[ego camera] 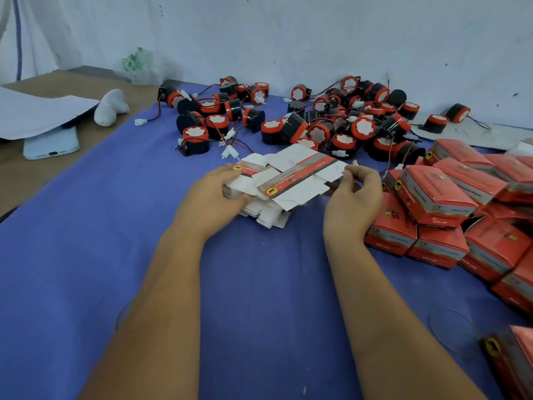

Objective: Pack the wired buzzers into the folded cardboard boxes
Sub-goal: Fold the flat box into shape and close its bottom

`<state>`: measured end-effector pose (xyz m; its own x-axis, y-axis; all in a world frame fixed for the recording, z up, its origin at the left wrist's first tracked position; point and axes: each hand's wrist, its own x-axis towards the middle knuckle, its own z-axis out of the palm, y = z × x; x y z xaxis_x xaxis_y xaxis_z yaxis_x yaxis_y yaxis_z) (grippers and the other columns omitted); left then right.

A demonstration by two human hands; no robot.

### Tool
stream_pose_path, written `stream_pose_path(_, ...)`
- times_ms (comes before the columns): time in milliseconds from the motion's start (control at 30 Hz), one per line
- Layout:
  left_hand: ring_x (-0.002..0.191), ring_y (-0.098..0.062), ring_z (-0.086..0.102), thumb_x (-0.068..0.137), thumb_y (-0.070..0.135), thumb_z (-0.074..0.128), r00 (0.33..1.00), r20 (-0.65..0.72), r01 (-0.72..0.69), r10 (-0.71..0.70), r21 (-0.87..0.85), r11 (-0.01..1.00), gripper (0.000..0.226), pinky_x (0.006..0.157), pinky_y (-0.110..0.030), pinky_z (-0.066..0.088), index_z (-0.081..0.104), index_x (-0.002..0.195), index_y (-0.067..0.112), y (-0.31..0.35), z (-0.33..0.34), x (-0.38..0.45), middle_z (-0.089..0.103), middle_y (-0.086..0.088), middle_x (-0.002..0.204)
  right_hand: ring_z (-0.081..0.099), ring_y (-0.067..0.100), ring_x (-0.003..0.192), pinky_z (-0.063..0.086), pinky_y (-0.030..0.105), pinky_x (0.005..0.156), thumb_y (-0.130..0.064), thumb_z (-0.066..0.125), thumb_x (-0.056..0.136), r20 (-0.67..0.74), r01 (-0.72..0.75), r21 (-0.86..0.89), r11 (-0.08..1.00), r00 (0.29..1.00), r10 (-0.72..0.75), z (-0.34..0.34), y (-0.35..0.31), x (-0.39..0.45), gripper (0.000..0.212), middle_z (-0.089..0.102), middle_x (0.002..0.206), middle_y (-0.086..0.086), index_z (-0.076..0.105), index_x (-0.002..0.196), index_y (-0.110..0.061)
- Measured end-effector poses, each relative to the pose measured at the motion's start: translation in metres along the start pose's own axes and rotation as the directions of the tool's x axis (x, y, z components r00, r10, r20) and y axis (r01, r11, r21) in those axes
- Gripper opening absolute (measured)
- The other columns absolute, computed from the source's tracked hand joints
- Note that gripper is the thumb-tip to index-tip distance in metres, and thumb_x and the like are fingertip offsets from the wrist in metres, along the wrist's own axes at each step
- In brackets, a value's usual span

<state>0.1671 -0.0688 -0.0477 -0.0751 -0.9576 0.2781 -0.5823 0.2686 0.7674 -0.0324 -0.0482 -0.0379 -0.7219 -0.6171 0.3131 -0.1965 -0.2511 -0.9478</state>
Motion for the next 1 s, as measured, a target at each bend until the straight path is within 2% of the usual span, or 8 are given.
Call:
stream_pose_path(133,0.128,-0.024,0.042,0.091,0.031,0.056,0.941,-0.267,0.287,-0.209,0.3,0.91,0.036,0.1,-0.042,0.023,0.062,0.126,0.038,-0.007,-0.01,0.002,0.05,0.017,0.143,0.057,0.002,0.088,0.049,0.021,0.081,-0.004,0.045,0.099,-0.101,-0.012,0.11,0.994,0.995,0.023,-0.003,-0.005,0.001,0.021,0.06,0.098,-0.008,0.059,0.097,-0.021)
stream_pose_path(233,0.132,-0.029,0.031,0.089,0.016,0.047,0.857,-0.407,0.466,-0.315,0.354,0.811,0.043,0.098,-0.046,0.022,0.063,0.126,0.029,-0.004,-0.013,-0.001,0.042,0.002,0.15,0.053,0.001,0.096,0.041,0.007,0.08,-0.004,0.043,0.1,-0.205,0.0,0.162,0.987,0.978,0.034,-0.003,-0.006,0.001,0.023,0.056,0.11,-0.003,0.061,0.111,-0.015)
stream_pose_path(367,0.144,-0.027,0.021,0.084,0.005,0.049,0.851,-0.518,0.331,-0.086,0.402,0.854,0.049,0.107,-0.052,0.017,0.064,0.126,0.024,0.018,-0.006,-0.007,0.033,-0.002,0.157,0.054,-0.002,0.099,0.04,0.003,0.081,0.002,0.045,0.098,-0.21,-0.011,0.22,0.975,0.976,0.059,-0.001,-0.006,0.001,0.032,0.05,0.116,-0.004,0.057,0.125,-0.009)
stream_pose_path(467,0.121,-0.032,0.049,0.08,0.006,0.048,0.859,-0.442,-0.042,0.26,0.445,0.895,0.036,0.097,-0.041,0.027,0.073,0.104,0.016,0.045,0.009,-0.009,0.063,-0.005,0.126,0.057,-0.012,0.088,0.045,0.006,0.078,0.002,0.049,0.096,-0.196,-0.029,0.228,0.973,0.978,0.075,-0.001,-0.005,0.001,0.03,0.052,0.116,-0.002,0.059,0.122,-0.009)
stream_pose_path(533,0.097,-0.032,0.057,0.081,0.015,0.046,0.893,-0.297,-0.167,0.338,0.478,0.862,0.028,0.084,-0.041,0.036,0.073,0.09,0.013,0.063,0.028,-0.013,0.068,-0.006,0.099,0.057,-0.012,0.088,0.047,0.009,0.082,-0.002,0.051,0.097,-0.194,-0.032,0.219,0.975,0.978,0.075,-0.002,-0.007,0.0,0.025,0.054,0.113,-0.003,0.062,0.118,-0.011)
stream_pose_path(700,0.123,-0.025,0.04,0.088,0.026,0.051,0.989,-0.041,-0.076,0.139,0.67,0.738,0.038,0.096,-0.038,0.027,0.061,0.125,0.03,0.052,0.053,-0.015,0.049,0.001,0.13,0.065,0.0,0.082,0.051,0.012,0.071,-0.007,0.054,0.098,-0.201,-0.004,0.202,0.979,0.978,0.045,-0.006,-0.009,0.002,0.015,0.06,0.109,0.005,0.064,0.108,-0.012)
stream_pose_path(833,0.133,-0.024,0.033,0.091,0.016,0.052,0.994,-0.112,0.076,-0.003,0.653,0.754,0.048,0.106,-0.041,0.022,0.058,0.131,0.041,0.032,0.027,-0.005,0.041,0.001,0.142,0.068,0.011,0.066,0.052,0.016,0.061,-0.014,0.055,0.099,-0.163,-0.019,0.189,0.982,0.985,0.051,-0.007,-0.01,0.001,0.01,0.066,0.1,0.018,0.063,0.098,-0.02)
stream_pose_path(1000,0.137,-0.033,0.027,0.089,0.016,0.056,0.958,-0.274,0.242,-0.085,0.614,0.752,0.041,0.109,-0.05,0.022,0.066,0.125,0.035,0.026,0.013,-0.008,0.045,-0.003,0.144,0.053,0.009,0.044,0.045,0.025,0.049,-0.019,0.053,0.1,-0.033,-0.063,0.168,0.984,0.997,0.069,-0.008,-0.007,-0.001,0.016,0.057,0.057,0.003,0.06,0.085,-0.018)
